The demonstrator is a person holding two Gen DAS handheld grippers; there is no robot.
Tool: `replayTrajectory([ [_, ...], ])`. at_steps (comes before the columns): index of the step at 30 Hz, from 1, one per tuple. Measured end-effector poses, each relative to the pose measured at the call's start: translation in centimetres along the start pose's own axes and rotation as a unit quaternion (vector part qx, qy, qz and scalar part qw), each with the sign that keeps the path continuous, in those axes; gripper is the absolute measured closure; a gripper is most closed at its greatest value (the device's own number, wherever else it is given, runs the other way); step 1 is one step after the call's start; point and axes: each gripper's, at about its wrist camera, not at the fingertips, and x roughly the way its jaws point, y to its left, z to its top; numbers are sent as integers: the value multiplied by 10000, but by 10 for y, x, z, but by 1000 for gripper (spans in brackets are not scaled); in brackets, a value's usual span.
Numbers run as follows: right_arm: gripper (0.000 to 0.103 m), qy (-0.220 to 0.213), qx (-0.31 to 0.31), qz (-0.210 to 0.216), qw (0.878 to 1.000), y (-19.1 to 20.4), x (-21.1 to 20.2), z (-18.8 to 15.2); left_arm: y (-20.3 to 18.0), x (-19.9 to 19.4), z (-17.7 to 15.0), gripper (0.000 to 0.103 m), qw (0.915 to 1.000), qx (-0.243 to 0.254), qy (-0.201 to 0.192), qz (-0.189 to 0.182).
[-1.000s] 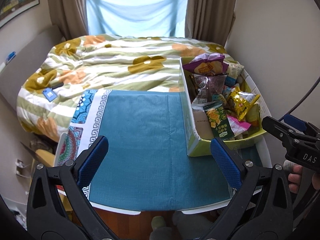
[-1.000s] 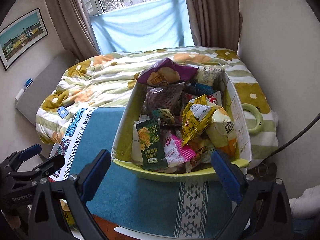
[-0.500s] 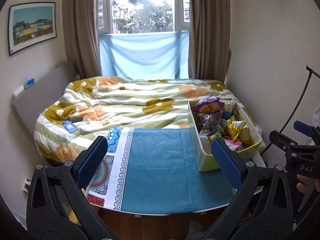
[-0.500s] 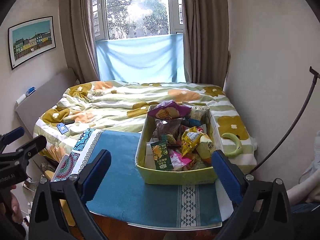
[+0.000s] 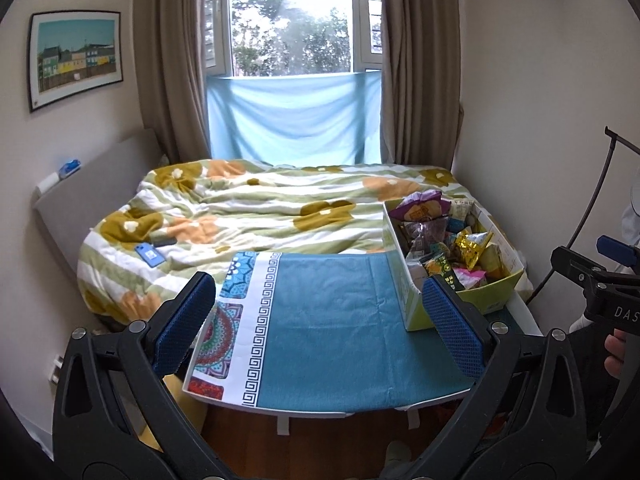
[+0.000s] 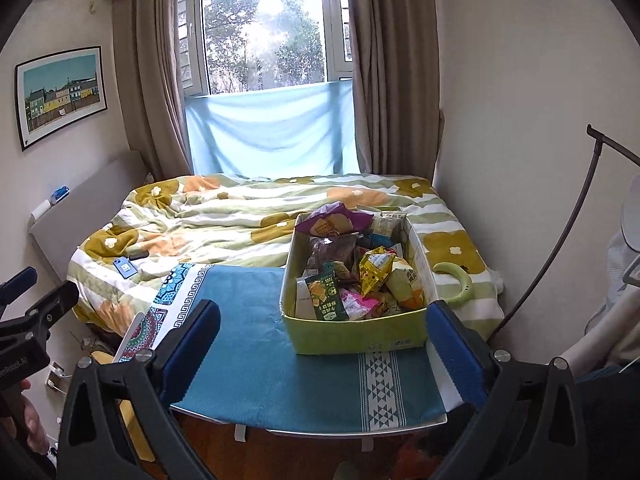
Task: Organize snacks
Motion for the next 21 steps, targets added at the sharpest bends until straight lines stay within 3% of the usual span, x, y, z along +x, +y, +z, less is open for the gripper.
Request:
replayTrajectory([
  [21,1,-23,-9,48,10000,3,-4,-3,0,-3,1,1,9999,37,-69,64],
])
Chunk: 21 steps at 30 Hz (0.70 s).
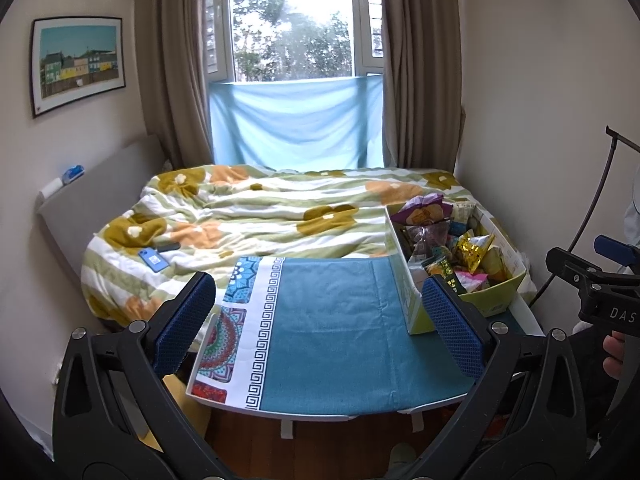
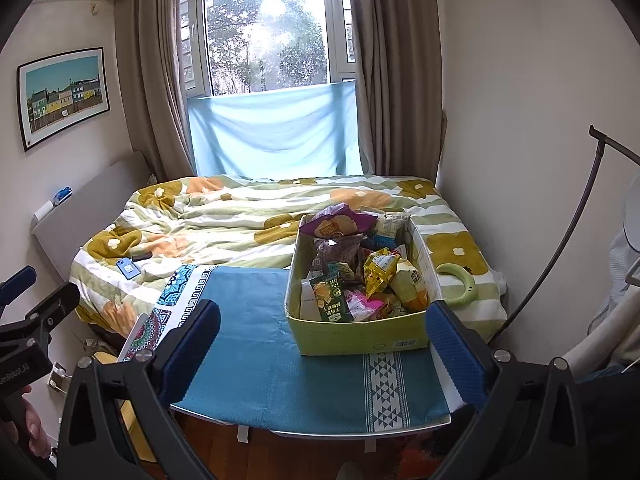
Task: Organize snacks
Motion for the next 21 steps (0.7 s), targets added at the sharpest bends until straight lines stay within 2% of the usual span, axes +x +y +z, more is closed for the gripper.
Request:
replayTrajectory([
  [21,1,32,-15,15,10000,2,4,1,5,4,-2,1,10000,-41,7,14],
])
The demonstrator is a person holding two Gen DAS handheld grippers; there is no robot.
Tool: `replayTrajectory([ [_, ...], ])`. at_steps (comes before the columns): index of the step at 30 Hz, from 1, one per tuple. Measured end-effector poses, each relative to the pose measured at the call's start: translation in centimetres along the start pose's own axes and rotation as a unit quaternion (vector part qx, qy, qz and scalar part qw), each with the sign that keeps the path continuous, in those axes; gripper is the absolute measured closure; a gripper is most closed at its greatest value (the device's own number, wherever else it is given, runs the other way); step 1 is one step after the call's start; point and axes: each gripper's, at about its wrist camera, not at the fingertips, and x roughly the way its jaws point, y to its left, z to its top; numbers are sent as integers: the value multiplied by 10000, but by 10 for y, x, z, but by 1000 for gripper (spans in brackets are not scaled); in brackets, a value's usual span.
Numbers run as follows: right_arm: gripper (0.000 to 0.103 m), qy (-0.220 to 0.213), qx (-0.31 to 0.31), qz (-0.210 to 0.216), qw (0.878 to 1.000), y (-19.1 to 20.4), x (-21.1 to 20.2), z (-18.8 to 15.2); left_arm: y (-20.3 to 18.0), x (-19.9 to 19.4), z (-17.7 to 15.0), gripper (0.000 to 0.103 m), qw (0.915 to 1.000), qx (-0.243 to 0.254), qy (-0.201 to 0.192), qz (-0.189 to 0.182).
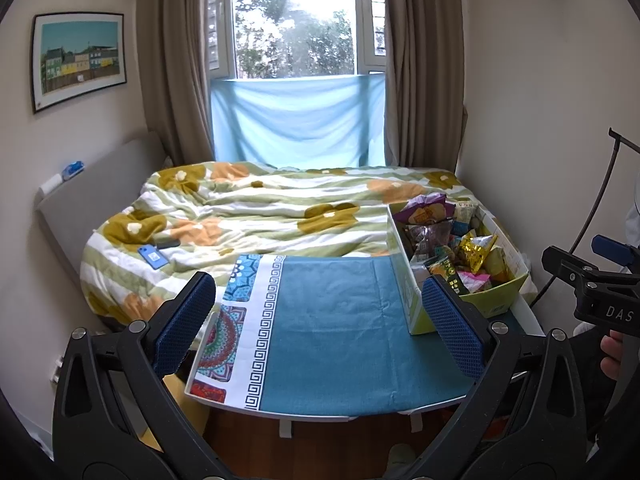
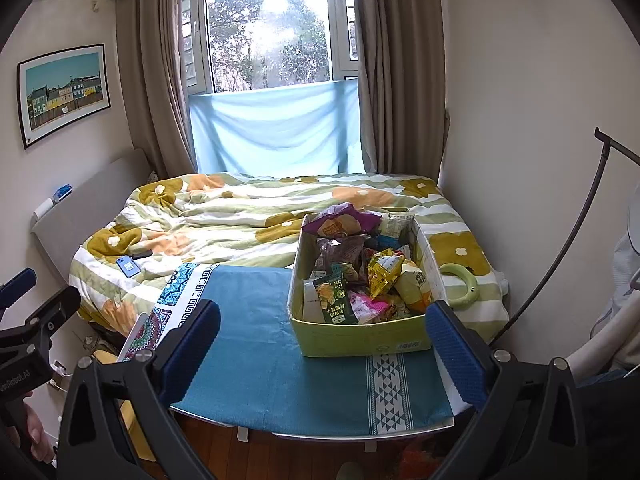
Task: Organize snacks
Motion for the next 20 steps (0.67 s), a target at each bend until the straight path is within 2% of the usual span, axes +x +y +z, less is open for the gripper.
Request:
replayTrajectory([
  [12,1,3,0,3,10000,1,1,0,0,4,-1,1,9998,24,-54,180],
  [20,1,9,2,9,10000,0,3,2,1,8,0,1,10000,15,-95,25],
])
